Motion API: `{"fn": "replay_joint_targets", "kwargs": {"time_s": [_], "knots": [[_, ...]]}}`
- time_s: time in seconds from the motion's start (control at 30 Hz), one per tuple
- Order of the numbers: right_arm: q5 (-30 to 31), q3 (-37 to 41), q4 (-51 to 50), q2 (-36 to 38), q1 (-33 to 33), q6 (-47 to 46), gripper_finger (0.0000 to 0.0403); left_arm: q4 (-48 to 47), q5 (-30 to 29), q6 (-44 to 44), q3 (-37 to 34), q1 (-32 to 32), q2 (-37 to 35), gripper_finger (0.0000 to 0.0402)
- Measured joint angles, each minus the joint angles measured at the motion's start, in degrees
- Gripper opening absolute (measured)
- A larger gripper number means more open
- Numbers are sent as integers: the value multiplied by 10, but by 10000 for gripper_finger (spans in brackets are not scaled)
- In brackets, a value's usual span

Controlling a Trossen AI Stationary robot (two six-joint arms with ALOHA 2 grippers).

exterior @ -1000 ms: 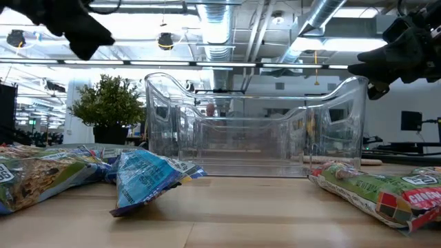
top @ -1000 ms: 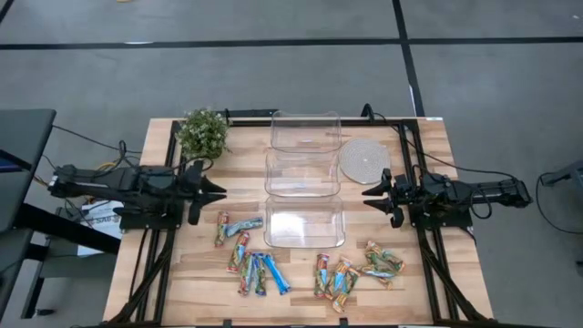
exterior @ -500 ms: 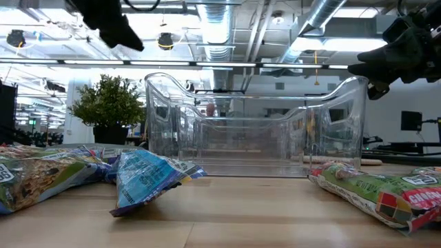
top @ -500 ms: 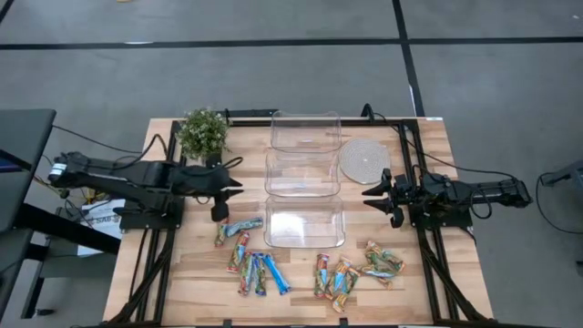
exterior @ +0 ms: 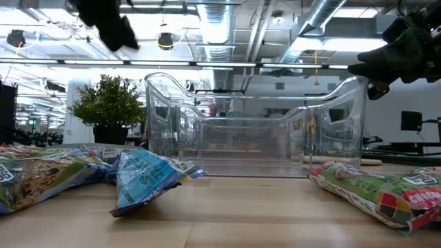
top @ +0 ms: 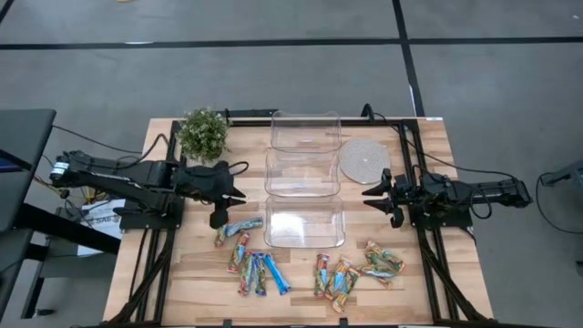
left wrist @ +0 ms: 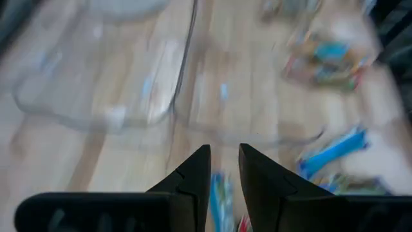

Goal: Pick and place Granola Bars by type
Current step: Put the blue granola bar into the top transparent bin

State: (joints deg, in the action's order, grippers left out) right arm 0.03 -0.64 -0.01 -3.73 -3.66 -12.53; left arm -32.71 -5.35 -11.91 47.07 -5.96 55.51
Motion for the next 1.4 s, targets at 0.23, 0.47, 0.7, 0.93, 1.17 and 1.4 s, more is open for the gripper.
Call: {"fn": "replay_joint_targets", "kwargs": {"time_s": [0.23,0.47,0.7,0.93,1.17,1.4], "knots": [[0,0,0,0,0,0,133,-72,-10,-87,-1,-14,79,83],[0,0,3,0,0,0,133,-64,1,-97,-1,-51,157,145],[0,0,3,0,0,0,134,-56,1,-88,-1,-69,235,180],[0,0,4,0,0,0,133,-19,2,-88,-1,-75,287,181],[0,0,4,0,0,0,134,-1,2,-87,-1,-75,325,181],[0,0,4,0,0,0,134,7,-1,-87,0,-74,353,181]]}}
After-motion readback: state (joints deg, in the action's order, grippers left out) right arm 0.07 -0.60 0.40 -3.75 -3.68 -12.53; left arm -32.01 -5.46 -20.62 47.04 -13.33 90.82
